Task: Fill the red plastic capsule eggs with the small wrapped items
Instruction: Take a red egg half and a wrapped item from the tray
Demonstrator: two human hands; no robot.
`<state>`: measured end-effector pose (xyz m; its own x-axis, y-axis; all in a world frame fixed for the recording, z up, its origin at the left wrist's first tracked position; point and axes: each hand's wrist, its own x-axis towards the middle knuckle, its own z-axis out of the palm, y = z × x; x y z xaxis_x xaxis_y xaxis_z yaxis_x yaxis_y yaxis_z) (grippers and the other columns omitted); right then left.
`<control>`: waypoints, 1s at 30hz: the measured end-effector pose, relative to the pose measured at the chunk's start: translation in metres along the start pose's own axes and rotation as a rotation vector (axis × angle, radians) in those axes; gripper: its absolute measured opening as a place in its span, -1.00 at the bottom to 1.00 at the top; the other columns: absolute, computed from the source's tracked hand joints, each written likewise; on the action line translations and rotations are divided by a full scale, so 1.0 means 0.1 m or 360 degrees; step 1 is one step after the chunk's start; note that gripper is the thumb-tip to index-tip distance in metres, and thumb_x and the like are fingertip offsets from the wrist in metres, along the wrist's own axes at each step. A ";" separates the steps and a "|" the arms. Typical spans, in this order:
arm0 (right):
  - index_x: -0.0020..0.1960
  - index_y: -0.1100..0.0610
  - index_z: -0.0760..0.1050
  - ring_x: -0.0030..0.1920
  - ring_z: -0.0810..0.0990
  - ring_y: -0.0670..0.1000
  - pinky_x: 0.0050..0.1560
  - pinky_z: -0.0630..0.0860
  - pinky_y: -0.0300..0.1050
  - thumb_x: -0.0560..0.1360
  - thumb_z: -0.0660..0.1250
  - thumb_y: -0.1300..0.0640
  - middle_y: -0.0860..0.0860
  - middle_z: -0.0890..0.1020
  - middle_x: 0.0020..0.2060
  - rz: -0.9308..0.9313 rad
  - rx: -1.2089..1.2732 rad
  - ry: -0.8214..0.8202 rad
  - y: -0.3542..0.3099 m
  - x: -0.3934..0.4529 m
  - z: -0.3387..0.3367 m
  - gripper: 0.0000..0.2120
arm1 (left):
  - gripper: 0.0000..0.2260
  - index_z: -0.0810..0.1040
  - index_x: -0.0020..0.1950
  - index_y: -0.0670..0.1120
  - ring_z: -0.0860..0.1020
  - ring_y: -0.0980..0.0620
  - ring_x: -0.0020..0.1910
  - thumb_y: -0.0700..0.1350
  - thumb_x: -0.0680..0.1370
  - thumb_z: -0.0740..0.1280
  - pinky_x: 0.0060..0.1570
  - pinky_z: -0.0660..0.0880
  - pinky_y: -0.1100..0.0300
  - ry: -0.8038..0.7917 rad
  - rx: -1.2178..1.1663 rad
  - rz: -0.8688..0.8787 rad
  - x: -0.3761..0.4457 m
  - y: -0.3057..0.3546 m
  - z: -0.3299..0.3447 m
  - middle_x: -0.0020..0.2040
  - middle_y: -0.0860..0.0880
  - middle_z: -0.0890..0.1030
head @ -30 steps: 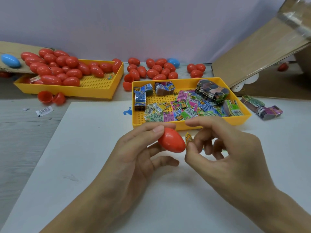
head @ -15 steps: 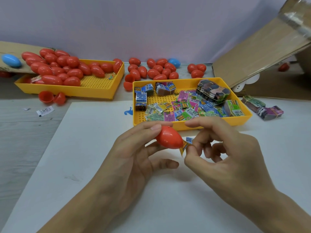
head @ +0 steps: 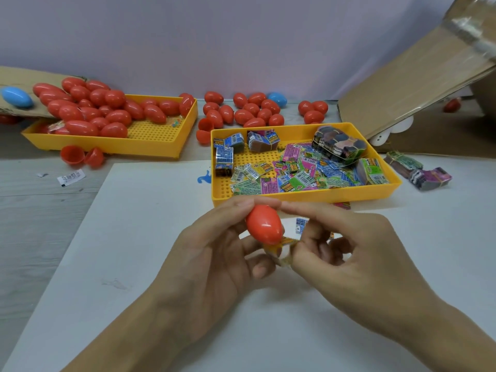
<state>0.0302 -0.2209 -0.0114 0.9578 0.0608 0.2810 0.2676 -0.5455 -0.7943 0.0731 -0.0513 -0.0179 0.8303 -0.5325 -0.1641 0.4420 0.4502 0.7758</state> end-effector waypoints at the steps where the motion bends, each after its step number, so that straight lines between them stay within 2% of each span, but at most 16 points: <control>1: 0.10 -0.18 0.64 -0.43 0.35 -0.10 -0.39 0.34 -0.31 0.37 0.32 -0.08 -0.04 0.44 -0.43 0.0056 0.0069 -0.0128 0.00 0.00 0.00 -0.68 | -0.71 0.69 -0.01 -0.21 0.51 -0.03 -0.36 -0.07 0.38 0.39 -0.48 0.40 0.21 0.0026 -0.0014 0.0032 0.01 0.00 0.00 -0.18 -0.21 0.54; 4: 0.04 -0.33 0.62 -0.38 0.33 0.01 -0.35 0.37 -0.05 0.42 0.30 -0.07 0.07 0.40 -0.36 0.0165 0.0216 -0.0456 -0.03 0.02 -0.01 -0.74 | -0.70 0.69 -0.11 -0.24 0.47 -0.03 -0.43 -0.06 0.29 0.41 -0.53 0.39 0.23 0.0110 0.0019 0.0091 0.04 0.01 0.00 -0.22 -0.24 0.50; 5: 0.03 -0.37 0.62 -0.37 0.35 0.02 -0.35 0.36 -0.08 0.41 0.30 -0.08 0.07 0.41 -0.36 0.0174 0.0251 -0.0463 -0.03 0.03 -0.02 -0.73 | -0.73 0.70 -0.14 -0.23 0.47 -0.03 -0.45 -0.09 0.27 0.41 -0.56 0.40 0.24 0.0140 0.0056 0.0115 0.06 0.01 0.00 -0.22 -0.25 0.49; 6: 0.02 -0.37 0.62 -0.39 0.37 -0.04 -0.38 0.33 -0.20 0.38 0.32 -0.10 0.02 0.42 -0.38 0.0193 0.0302 -0.0437 -0.03 0.04 -0.03 -0.73 | -0.77 0.70 -0.18 -0.21 0.47 -0.03 -0.47 -0.12 0.26 0.41 -0.58 0.40 0.24 0.0166 0.0099 0.0149 0.07 0.03 0.01 -0.23 -0.27 0.49; 8: 0.03 -0.27 0.66 -0.44 0.37 -0.19 -0.40 0.31 -0.39 0.36 0.40 -0.05 -0.11 0.41 -0.44 0.0292 0.0485 -0.0374 -0.04 0.05 -0.05 -0.74 | -0.82 0.71 -0.22 -0.16 0.48 0.00 -0.51 -0.12 0.26 0.39 -0.59 0.41 0.25 0.0207 0.0186 0.0229 0.07 0.04 0.00 -0.24 -0.29 0.49; 9: 0.03 -0.20 0.69 -0.46 0.36 -0.20 -0.43 0.31 -0.41 0.36 0.43 -0.01 -0.14 0.41 -0.46 0.0350 0.0596 -0.0379 -0.05 0.05 -0.05 -0.74 | -0.86 0.71 -0.21 -0.14 0.48 0.02 -0.51 -0.17 0.30 0.39 -0.58 0.41 0.26 0.0209 0.0224 0.0269 0.06 0.04 0.00 -0.24 -0.28 0.50; 11: -0.01 -0.09 0.71 -0.49 0.33 -0.18 -0.49 0.28 -0.38 0.31 0.49 0.00 -0.12 0.40 -0.45 0.0480 0.0783 -0.0417 -0.07 0.07 -0.06 -0.76 | -0.83 0.71 -0.16 -0.12 0.48 0.04 -0.44 -0.16 0.42 0.32 -0.51 0.41 0.28 0.0198 0.0289 0.0353 0.02 0.02 0.00 -0.23 -0.25 0.51; 14: -0.17 0.03 0.68 -0.49 0.28 -0.13 -0.53 0.20 -0.31 0.18 0.55 -0.09 -0.08 0.42 -0.43 0.0660 0.0966 -0.0467 -0.07 0.08 -0.09 -0.71 | -0.80 0.72 -0.15 -0.08 0.47 -0.04 -0.30 -0.07 0.43 0.30 -0.40 0.41 0.24 0.0231 0.0382 0.0414 0.00 -0.02 0.01 -0.22 -0.21 0.55; 16: -0.26 0.07 0.60 -0.47 0.27 -0.11 -0.50 0.14 -0.27 0.17 0.52 -0.11 -0.07 0.40 -0.43 0.0769 0.1087 -0.0548 -0.08 0.09 -0.12 -0.71 | -0.80 0.72 -0.17 -0.07 0.49 -0.02 -0.28 -0.09 0.43 0.30 -0.38 0.43 0.26 0.0250 0.0430 0.0433 0.01 -0.01 0.01 -0.22 -0.17 0.58; 18: -0.26 0.08 0.55 -0.46 0.28 -0.10 -0.48 0.10 -0.24 0.19 0.50 -0.13 -0.07 0.39 -0.45 0.0834 0.1134 -0.0616 -0.09 0.09 -0.13 -0.68 | -0.80 0.73 -0.18 -0.07 0.48 0.01 -0.31 -0.10 0.44 0.29 -0.39 0.43 0.29 0.0244 0.0454 0.0443 0.02 -0.01 0.02 -0.23 -0.14 0.58; 21: -0.27 0.00 0.56 -0.45 0.30 -0.10 -0.50 0.15 -0.30 0.17 0.48 -0.18 -0.10 0.39 -0.47 0.0810 0.0993 -0.0594 -0.08 0.08 -0.09 -0.71 | -0.79 0.73 -0.14 -0.06 0.45 -0.09 -0.29 -0.09 0.44 0.29 -0.40 0.45 0.24 0.0221 0.0448 0.0442 0.00 -0.02 0.03 -0.24 -0.18 0.56; 24: -0.20 -0.04 0.61 -0.45 0.31 -0.12 -0.52 0.16 -0.31 0.17 0.48 -0.16 -0.12 0.42 -0.45 0.0789 0.1060 -0.0544 -0.07 0.09 -0.07 -0.72 | -0.79 0.72 -0.14 -0.04 0.44 -0.11 -0.27 -0.07 0.44 0.28 -0.38 0.43 0.19 0.0222 0.0432 0.0460 -0.01 -0.01 0.06 -0.21 -0.22 0.54; 27: -0.07 -0.03 0.65 -0.44 0.33 -0.12 -0.51 0.19 -0.30 0.21 0.47 -0.11 -0.11 0.43 -0.40 0.0740 0.1079 -0.0553 -0.07 0.09 -0.07 -0.67 | -0.79 0.72 -0.15 -0.05 0.54 -0.01 -0.33 -0.08 0.45 0.28 -0.42 0.44 0.26 0.0228 0.0400 0.0480 -0.03 0.00 0.08 -0.23 -0.21 0.55; 30: -0.14 0.00 0.64 -0.45 0.30 -0.12 -0.51 0.20 -0.31 0.22 0.46 -0.09 -0.08 0.40 -0.45 0.0710 0.1080 -0.0576 -0.08 0.08 -0.08 -0.74 | -0.79 0.72 -0.15 -0.05 0.54 0.12 -0.42 -0.10 0.46 0.27 -0.47 0.45 0.34 0.0232 0.0374 0.0518 -0.04 0.01 0.08 -0.32 -0.09 0.56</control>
<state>0.0355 -0.2226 0.0011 0.9314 0.2844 -0.2272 -0.2440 0.0247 -0.9695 0.0676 -0.0550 -0.0117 0.9605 -0.2752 0.0411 0.0736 0.3936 0.9163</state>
